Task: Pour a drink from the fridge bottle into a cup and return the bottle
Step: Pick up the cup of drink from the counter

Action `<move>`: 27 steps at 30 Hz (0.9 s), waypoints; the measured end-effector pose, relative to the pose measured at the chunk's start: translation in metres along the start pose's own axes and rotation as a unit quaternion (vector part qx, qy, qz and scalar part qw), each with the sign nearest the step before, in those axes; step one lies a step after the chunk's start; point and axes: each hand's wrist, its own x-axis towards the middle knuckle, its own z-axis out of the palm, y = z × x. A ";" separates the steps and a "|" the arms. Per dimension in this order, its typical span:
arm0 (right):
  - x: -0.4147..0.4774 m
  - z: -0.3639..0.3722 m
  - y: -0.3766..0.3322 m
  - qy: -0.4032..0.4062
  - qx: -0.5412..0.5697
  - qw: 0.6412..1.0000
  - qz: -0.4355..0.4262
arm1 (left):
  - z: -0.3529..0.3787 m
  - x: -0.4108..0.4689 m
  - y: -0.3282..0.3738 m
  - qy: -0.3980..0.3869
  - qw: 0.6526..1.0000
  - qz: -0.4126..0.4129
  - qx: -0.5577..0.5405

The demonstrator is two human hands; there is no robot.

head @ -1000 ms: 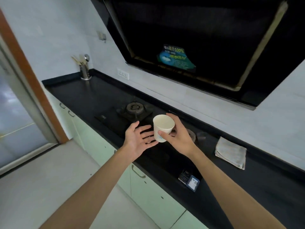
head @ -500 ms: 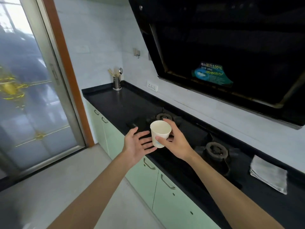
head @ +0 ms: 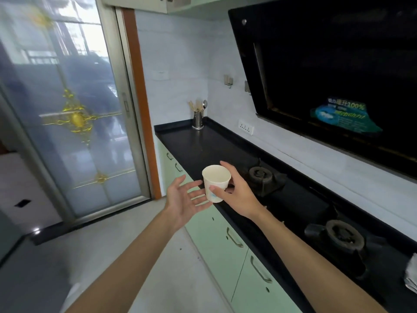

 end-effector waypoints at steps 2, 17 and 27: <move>0.015 0.008 0.001 -0.013 0.008 1.000 -0.003 | -0.006 0.006 0.010 0.008 1.000 0.002 -0.012; 0.156 0.013 0.022 -0.066 -0.023 0.997 -0.033 | -0.018 0.119 0.077 0.027 0.998 0.025 -0.043; 0.228 0.005 0.048 -0.097 -0.025 0.994 -0.040 | -0.013 0.183 0.099 0.052 0.997 0.028 -0.053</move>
